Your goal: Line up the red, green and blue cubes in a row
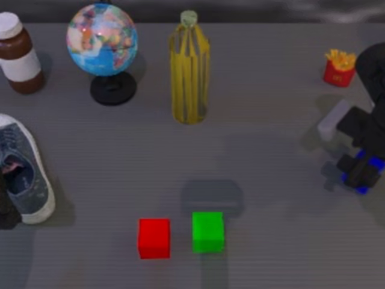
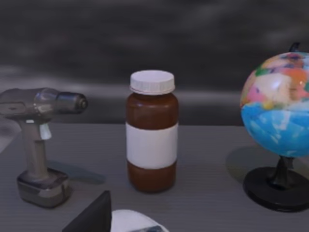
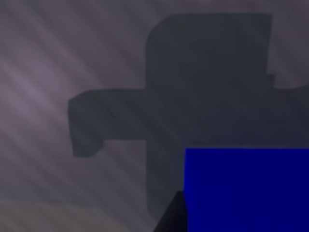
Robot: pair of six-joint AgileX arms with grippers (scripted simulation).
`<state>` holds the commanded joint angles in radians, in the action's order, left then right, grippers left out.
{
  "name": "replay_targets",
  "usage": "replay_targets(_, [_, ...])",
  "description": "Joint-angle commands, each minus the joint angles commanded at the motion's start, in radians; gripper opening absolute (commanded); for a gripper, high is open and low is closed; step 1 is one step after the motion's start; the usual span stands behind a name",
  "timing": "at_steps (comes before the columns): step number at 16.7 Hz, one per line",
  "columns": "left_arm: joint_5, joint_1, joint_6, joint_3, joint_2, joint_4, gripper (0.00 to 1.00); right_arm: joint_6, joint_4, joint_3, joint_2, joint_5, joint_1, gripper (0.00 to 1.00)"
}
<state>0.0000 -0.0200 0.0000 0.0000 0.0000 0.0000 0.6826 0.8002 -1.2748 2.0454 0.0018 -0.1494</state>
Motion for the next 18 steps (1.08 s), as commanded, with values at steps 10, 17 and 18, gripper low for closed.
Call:
replay_targets(10, [0.0, 0.0, 0.0, 0.0, 0.0, 0.0, 1.0, -0.003, 0.049, -0.03, -0.024, -0.003, 0.0, 0.0])
replay_targets(17, [0.0, 0.0, 0.0, 0.0, 0.0, 0.0, 1.0, -0.001, 0.261, -0.153, -0.112, -0.004, -0.007, 0.0])
replay_targets(18, [0.0, 0.0, 0.0, 0.0, 0.0, 0.0, 1.0, -0.001, 0.262, -0.153, -0.113, -0.004, -0.007, 0.0])
